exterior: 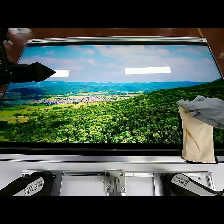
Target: Fold the shirts.
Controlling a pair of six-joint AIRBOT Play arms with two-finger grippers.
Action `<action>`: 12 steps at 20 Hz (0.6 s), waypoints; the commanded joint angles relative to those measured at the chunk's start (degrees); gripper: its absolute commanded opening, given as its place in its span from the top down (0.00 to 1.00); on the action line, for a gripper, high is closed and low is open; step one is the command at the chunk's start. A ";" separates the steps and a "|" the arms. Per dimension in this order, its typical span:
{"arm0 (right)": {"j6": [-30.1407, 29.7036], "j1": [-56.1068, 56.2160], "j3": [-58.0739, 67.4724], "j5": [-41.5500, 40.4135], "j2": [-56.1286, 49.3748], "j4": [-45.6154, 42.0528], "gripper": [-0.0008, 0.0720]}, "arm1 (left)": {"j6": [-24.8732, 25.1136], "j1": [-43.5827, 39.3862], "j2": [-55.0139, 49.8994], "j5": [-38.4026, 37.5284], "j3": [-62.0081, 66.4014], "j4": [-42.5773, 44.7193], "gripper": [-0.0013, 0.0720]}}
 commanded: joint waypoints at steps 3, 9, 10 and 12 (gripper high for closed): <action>1.53 -0.83 -16.20 7.58 4.94 -5.79 0.91 | 0.02 0.00 -0.04 -0.02 0.00 -0.07 0.93; 1.46 -0.83 -29.20 7.32 9.16 -18.60 0.81 | 0.02 0.00 -0.04 -0.02 0.00 -0.04 0.93; 0.66 -0.83 -29.64 7.10 9.16 -21.38 0.38 | 0.02 0.00 -0.04 -0.02 0.00 -0.04 0.93; -3.28 -0.83 -29.44 7.04 9.16 -27.30 0.06 | 0.02 0.00 -0.04 -0.07 0.00 -0.04 0.93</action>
